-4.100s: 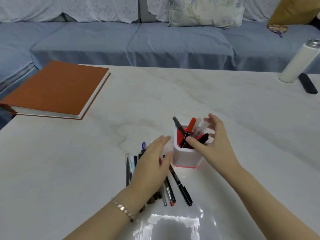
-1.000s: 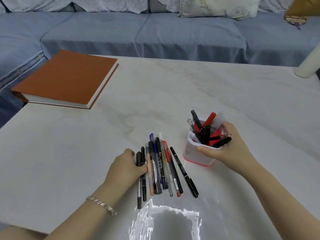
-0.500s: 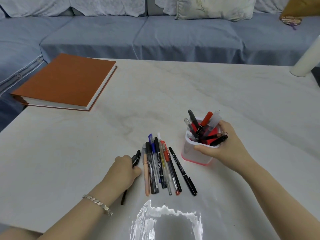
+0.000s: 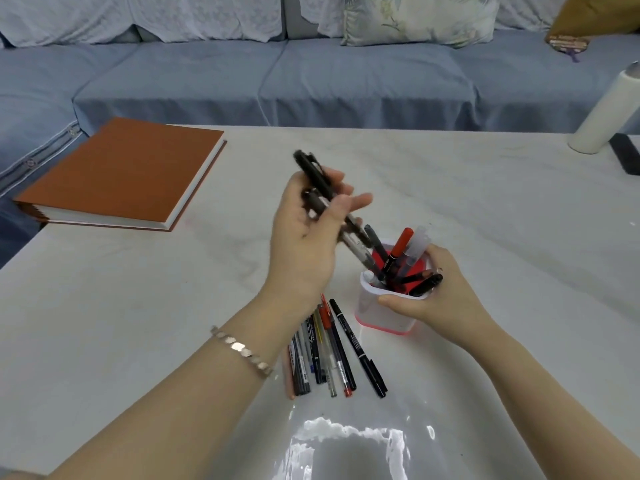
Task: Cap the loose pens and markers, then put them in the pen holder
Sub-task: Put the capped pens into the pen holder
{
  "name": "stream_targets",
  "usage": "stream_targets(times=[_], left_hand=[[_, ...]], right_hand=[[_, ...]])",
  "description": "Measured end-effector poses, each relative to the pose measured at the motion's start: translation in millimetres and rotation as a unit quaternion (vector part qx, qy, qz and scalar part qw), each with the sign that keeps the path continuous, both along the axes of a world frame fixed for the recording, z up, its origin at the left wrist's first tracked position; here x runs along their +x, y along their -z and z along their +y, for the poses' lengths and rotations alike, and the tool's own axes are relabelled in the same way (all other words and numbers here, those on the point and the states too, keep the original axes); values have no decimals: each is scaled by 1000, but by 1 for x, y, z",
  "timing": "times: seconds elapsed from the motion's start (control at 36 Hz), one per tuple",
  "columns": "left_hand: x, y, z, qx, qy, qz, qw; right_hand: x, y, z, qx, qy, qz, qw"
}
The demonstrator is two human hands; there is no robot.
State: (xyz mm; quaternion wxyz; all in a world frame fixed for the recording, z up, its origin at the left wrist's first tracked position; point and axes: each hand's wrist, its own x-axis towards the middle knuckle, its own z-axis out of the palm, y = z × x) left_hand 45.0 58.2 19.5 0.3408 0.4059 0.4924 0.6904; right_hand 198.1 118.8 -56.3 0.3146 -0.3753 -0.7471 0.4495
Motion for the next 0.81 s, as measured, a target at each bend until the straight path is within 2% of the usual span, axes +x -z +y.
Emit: stream_targets(times=[0.08,0.22,0.36,0.44,0.53,0.61,0.69,0.75,0.81], left_hand=[[15,13,10,-21,20,44,999],[20,43,16,-29,39,238,970],[15,54,19,-2,0,417,909],[11,70,15,-21,30,493,869],[2,71,0,-61,58,463,882],[-16,78,-17,-123,-27,441,888],[-34,95,-33,-279,-98,418,859],[-43,105,-43,-391,-90,391,828],[-48,112,-52,-440,-64,378,812]], right_hand=[[2,8,1,11,23,-9,1000],[2,10,3,17,28,-11,999],[1,13,3,22,33,-16,999],[0,10,0,34,39,-11,999],[0,4,-5,22,38,-3,999],[0,-3,-9,7,35,6,999],[-1,-11,-13,4,28,10,1000],[-1,-12,-14,5,26,18,999],[-1,-12,-14,4,25,7,1000]])
